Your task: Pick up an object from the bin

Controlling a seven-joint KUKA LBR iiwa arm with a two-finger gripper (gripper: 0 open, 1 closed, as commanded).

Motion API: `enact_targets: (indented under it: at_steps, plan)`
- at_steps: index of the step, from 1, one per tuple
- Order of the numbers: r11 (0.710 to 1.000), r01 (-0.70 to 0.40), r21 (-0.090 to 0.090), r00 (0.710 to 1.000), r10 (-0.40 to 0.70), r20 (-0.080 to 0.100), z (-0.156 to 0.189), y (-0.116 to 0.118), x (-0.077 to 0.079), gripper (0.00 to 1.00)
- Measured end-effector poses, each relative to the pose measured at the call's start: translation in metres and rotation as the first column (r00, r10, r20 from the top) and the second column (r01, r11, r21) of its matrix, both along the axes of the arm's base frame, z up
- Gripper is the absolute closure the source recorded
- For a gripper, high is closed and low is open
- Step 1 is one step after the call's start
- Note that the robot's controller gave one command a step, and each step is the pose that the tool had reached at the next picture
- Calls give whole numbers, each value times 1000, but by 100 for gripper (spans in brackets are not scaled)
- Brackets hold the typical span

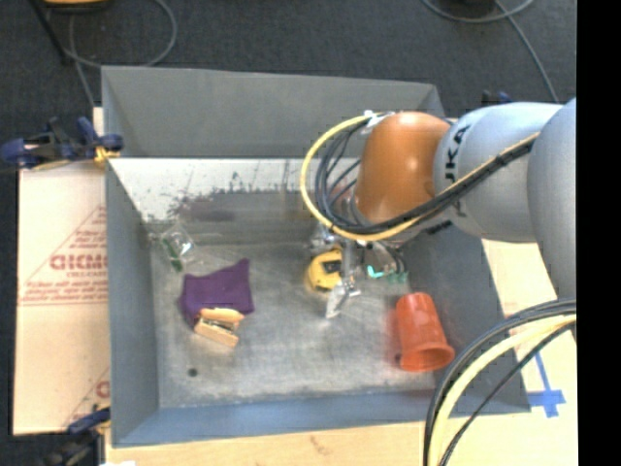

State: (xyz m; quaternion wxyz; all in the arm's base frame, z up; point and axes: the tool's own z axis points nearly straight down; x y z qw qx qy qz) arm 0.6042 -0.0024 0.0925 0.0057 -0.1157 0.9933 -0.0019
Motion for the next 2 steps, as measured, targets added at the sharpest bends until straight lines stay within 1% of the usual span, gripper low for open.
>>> enact_targets:
  at_steps: [1,2]
  plan:
    - [1000,-1,1,1000,1,-7,-3,1,-2,0]
    - [1000,21,2,1000,-21,-5,-12,-78,48,100]
